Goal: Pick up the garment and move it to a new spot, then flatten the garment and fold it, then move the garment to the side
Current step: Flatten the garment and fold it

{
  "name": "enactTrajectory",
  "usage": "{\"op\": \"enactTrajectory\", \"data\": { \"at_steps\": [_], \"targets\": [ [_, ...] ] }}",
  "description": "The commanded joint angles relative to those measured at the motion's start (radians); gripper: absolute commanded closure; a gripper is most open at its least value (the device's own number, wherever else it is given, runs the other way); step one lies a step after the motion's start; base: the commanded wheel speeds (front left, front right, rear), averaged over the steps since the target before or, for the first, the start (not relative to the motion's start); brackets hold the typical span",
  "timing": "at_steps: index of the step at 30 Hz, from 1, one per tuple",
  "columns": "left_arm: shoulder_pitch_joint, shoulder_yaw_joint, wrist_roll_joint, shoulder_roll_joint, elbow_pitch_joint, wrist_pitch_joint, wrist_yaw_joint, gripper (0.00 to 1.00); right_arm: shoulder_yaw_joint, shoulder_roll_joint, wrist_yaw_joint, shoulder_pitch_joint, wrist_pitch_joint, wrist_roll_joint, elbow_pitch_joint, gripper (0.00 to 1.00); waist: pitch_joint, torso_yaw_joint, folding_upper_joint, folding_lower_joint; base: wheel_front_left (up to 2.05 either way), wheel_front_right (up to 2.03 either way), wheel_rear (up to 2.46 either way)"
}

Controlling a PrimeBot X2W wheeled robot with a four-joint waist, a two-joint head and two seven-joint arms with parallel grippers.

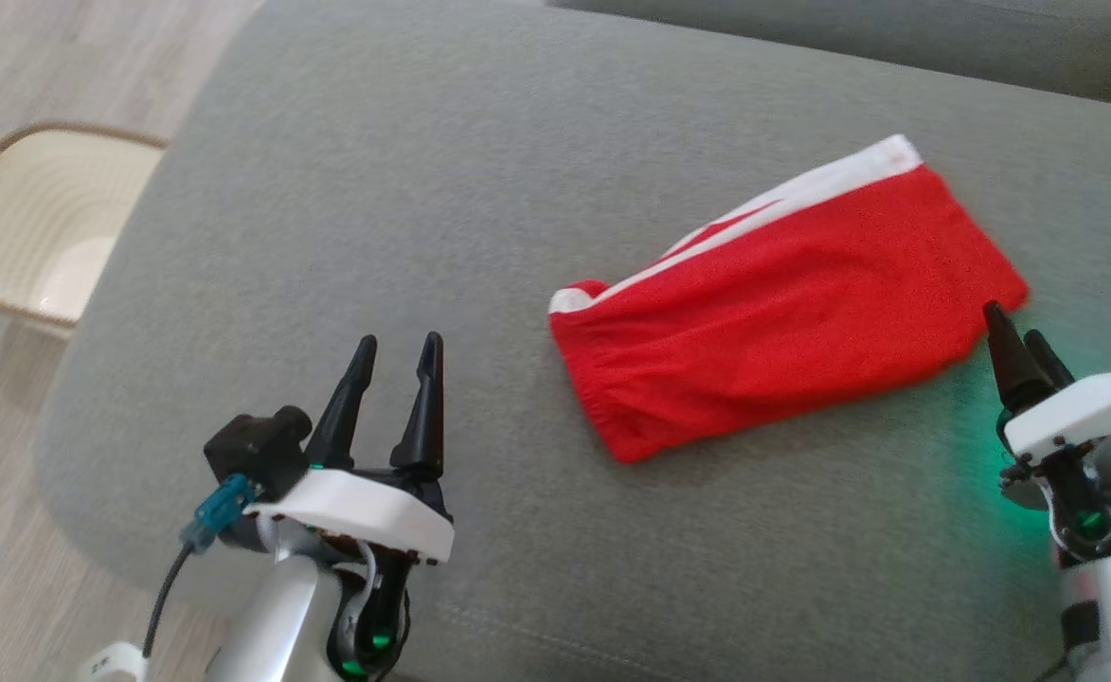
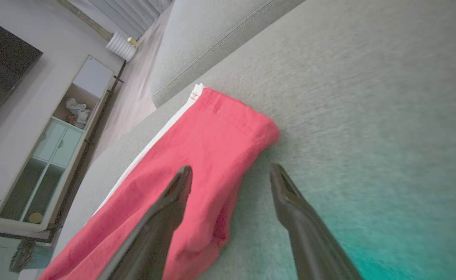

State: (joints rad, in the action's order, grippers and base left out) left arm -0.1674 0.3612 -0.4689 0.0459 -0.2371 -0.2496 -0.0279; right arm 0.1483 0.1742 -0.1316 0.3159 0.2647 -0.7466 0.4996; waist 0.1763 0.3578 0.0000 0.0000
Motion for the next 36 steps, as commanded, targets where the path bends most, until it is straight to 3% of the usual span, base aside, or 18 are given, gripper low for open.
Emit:
{"op": "enactTrajectory", "data": {
  "at_steps": [1,12,20,21,22,23,36],
  "targets": [
    [-0.038,-0.024,-0.009,0.004,0.037,-0.012,-0.008,0.0,-0.003,0.018,0.001,0.048,0.025,-0.014,-0.012,0.0,0.019,0.038,0.0,0.0,0.0,0.0,0.0],
    [-0.044,0.0,-0.026,0.004,0.052,-0.012,-0.02,0.0,0.075,0.038,0.001,0.147,0.1,0.037,0.122,0.0,0.05,0.114,0.0,0.0,0.0,0.0,0.0],
    [-0.058,-0.045,-0.053,0.004,0.129,-0.012,-0.013,0.0,0.088,0.046,0.001,0.227,0.143,0.09,0.189,0.0,0.083,0.137,0.0,0.0,0.0,0.0,0.0],
    [-0.059,-0.048,-0.052,0.004,0.132,-0.012,-0.012,0.0,0.089,0.045,0.001,0.234,0.146,0.092,0.194,0.04,0.085,0.137,0.0,0.0,0.0,0.0,0.0],
    [-0.06,-0.051,-0.05,0.004,0.133,-0.012,-0.011,0.0,0.088,0.044,0.001,0.24,0.147,0.094,0.198,0.57,0.086,0.135,0.0,0.0,0.0,0.0,0.0],
    [-0.062,-0.055,-0.048,0.004,0.134,-0.012,-0.01,0.0,0.086,0.043,0.001,0.245,0.145,0.097,0.199,1.0,0.087,0.133,0.0,0.0,0.0,0.0,0.0],
    [-0.057,-0.075,-0.023,0.004,0.125,-0.012,0.001,0.0,0.052,0.026,0.001,0.201,0.023,-0.014,0.102,1.0,0.054,0.037,0.0,0.0,0.0,0.0,0.0]
  ]
}}
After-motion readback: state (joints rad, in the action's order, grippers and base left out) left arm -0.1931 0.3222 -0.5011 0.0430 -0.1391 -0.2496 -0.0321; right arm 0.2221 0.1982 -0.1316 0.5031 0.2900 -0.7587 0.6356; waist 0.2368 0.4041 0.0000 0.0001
